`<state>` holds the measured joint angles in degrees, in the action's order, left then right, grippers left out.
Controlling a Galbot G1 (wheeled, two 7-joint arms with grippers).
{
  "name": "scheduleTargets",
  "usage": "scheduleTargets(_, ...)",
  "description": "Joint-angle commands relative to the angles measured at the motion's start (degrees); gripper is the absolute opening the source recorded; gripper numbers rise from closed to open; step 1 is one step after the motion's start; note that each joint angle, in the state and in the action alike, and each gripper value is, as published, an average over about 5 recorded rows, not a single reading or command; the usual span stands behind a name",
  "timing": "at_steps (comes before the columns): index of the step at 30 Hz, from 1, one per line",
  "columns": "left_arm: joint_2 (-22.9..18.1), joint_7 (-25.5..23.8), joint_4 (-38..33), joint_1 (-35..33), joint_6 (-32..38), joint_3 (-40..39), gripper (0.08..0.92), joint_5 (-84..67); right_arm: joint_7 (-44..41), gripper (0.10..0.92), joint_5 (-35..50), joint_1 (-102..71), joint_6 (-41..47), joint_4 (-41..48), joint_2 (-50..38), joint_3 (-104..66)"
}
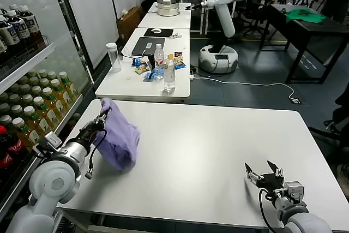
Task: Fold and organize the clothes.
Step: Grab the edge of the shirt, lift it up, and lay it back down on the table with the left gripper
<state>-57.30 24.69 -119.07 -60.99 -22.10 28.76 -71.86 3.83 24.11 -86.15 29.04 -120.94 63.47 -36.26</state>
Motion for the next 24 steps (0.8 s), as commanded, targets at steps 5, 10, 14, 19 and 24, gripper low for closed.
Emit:
scheduleTargets(5, -14.1, 1.8, 0.0, 6.1, -1.3, -20.8, 0.129, 11.3, -0.1, 0.823, -0.3, -0.8, -0.4, -1.1, 0.5, -0.3)
scheduleTargets(10, -19.0, 2.9, 2.8, 6.2, -1.2, -26.7, 0.129, 18.4, -0.1, 0.823, -0.2, -0.7, -0.5, -1.3, 0.5, -0.4)
scheduleTargets(14, -21.3, 3.4, 5.1, 6.5, -1.3, -31.4, 0.129, 22.8, -0.1, 0.823, -0.2, -0.5, -0.5, -1.3, 0.4, -0.3)
scheduleTargets(19, -24.1, 4.0, 7.8, 7.6, -1.4, -35.5, 0.129, 25.0, -0.1, 0.823, -0.2, -0.2, -0.5, -1.2, 0.1, -0.4)
scheduleTargets(24, -26.8, 3.6, 8.6, 8.0, -1.2, -38.2, 0.129, 25.2, -0.1, 0.823, -0.1, -0.1, -0.6, -1.0, 0.0, -0.5)
